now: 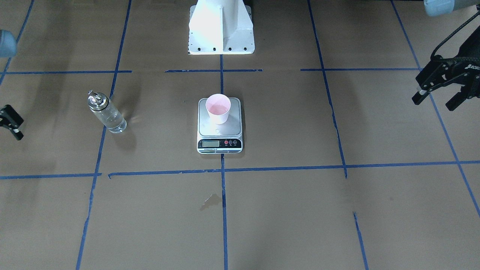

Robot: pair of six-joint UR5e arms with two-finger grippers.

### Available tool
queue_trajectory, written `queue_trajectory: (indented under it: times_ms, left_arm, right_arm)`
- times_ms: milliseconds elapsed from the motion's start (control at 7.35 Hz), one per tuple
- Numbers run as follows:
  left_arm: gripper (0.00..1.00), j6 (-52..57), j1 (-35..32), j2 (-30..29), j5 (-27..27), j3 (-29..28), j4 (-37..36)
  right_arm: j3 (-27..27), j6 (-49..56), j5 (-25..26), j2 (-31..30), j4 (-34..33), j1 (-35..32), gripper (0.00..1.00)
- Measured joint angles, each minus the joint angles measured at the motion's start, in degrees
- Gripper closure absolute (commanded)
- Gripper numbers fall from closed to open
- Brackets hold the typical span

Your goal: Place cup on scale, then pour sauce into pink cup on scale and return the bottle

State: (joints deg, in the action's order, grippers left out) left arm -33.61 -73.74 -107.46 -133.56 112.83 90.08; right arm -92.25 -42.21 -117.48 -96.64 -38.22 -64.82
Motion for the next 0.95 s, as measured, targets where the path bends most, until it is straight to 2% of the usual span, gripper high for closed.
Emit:
queue_trajectory:
  times_ms: [136,408,544,816,952]
  left_arm:
    - [0.1,0.21,0.0,0.06,-0.25,-0.99,0.02]
    - [0.01,3.19,-0.04,1.71,-0.37,-2.44,0.21]
    - [0.01,7.34,-0.1,3.43,-0.36,-2.84,0.2]
    - [0.0,19.5,-1.24,7.01,-0.07,-5.78,0.22]
    - [0.0,25.1,-3.89,7.88,-0.04,-9.83,0.14]
  right_arm:
    - [1.16,7.67,-5.77,1.81,-6.24,-5.44,0.0]
    - [1.57,22.1,-12.64,4.06,-21.34,-12.56,0.0]
    - [1.14,28.82,-15.18,5.23,-30.53,-15.39,0.0]
    - [-0.33,40.09,-16.84,6.46,-44.56,-19.33,0.0]
    - [-1.04,44.12,-17.04,6.63,-49.0,-21.07,0.0]
